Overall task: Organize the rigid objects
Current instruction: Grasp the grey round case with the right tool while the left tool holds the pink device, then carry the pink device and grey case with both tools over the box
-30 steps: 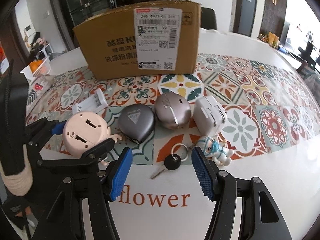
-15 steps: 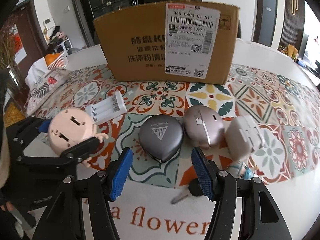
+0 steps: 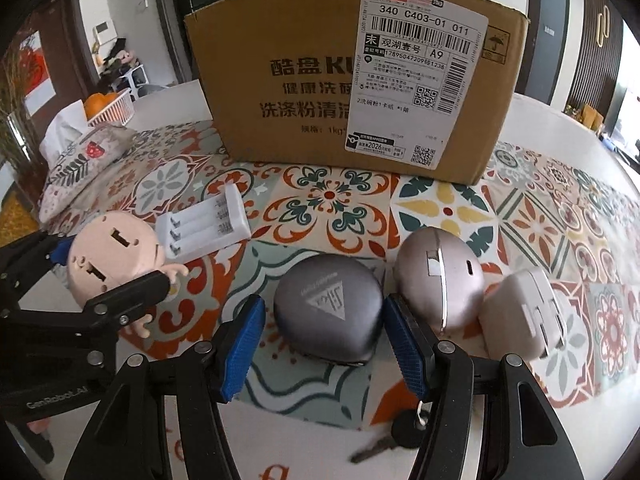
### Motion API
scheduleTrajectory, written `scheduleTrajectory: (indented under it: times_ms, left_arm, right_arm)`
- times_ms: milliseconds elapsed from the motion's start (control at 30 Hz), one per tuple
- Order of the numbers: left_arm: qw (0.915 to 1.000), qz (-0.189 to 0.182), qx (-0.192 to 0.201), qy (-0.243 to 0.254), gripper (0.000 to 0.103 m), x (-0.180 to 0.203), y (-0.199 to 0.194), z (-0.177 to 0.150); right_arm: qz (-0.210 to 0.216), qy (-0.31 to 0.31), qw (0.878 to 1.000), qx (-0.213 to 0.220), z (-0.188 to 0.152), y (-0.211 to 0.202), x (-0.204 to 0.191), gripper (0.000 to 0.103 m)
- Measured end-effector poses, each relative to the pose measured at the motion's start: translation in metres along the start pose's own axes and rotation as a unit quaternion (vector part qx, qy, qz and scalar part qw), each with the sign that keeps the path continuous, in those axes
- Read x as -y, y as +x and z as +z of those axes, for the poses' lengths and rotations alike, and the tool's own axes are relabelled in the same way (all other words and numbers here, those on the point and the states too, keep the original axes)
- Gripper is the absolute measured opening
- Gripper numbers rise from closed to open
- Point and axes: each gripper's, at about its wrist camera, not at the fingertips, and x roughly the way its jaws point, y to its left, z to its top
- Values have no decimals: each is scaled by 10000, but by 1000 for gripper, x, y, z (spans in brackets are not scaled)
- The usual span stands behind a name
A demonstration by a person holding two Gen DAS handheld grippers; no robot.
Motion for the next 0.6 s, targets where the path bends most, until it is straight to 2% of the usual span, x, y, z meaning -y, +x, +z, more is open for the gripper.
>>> scheduleTrajectory:
  times_ms: [100,167,300,600]
  left_arm:
    - [10000,49,4,-41,71,-2,1,-1]
    - [10000,51,9,-50,71,-2,1,-1]
    - [10000,49,10,-65,71,-1,-2,-1]
    - [9996,-18,186,-203,71,4,-28,13]
  right_arm:
    - [-11,-3,10000,-17,0,5,0,60]
    - [-41,-10,10000,6,-1,5,0,56]
    - [-2,16,10000,2,-2,2,2,56]
    - [70,77,9997,218,9,-32,7,56]
